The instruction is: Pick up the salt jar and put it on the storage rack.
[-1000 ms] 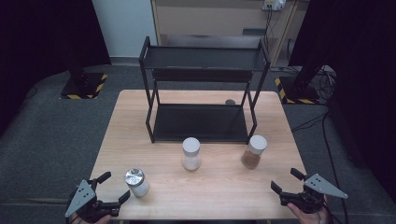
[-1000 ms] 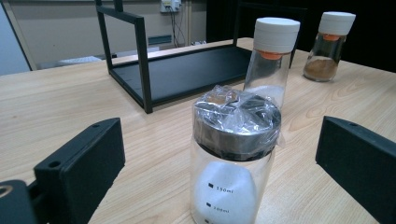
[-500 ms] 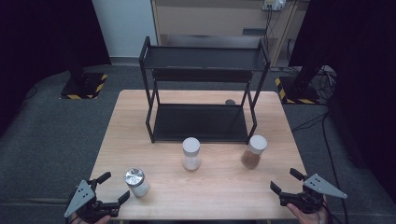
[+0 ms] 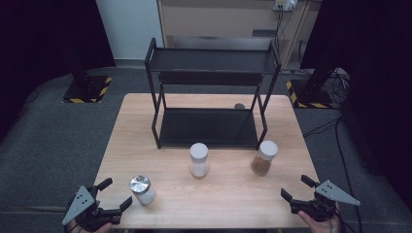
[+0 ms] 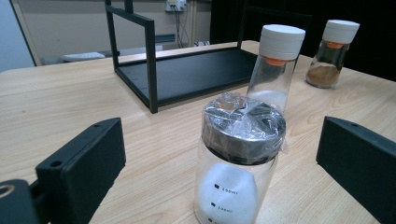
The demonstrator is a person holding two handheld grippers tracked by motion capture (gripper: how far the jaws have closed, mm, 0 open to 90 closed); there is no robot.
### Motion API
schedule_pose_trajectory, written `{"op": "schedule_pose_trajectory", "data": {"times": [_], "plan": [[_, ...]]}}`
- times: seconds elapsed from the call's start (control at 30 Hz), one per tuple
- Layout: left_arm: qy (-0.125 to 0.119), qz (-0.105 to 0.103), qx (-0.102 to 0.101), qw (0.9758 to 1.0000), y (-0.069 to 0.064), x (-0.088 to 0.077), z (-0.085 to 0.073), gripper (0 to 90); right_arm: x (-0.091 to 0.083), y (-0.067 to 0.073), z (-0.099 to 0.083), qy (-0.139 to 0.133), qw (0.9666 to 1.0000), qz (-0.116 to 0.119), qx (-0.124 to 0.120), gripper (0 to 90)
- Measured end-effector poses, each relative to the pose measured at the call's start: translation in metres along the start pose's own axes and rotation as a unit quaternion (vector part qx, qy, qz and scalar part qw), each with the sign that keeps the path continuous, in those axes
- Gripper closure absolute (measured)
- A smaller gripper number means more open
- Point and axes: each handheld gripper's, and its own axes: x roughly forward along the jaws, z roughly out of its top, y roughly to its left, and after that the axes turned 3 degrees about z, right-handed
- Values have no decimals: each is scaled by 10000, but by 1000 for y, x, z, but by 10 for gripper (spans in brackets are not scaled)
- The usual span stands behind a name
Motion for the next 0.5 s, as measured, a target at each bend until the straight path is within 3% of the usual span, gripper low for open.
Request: {"op": "schedule_pose_trajectory", "data": {"times": [0.5], "plan": [[201, -84, 119, 9997, 0, -1, 20, 7, 0, -1, -1, -7, 10000, -30, 35, 51]]}}
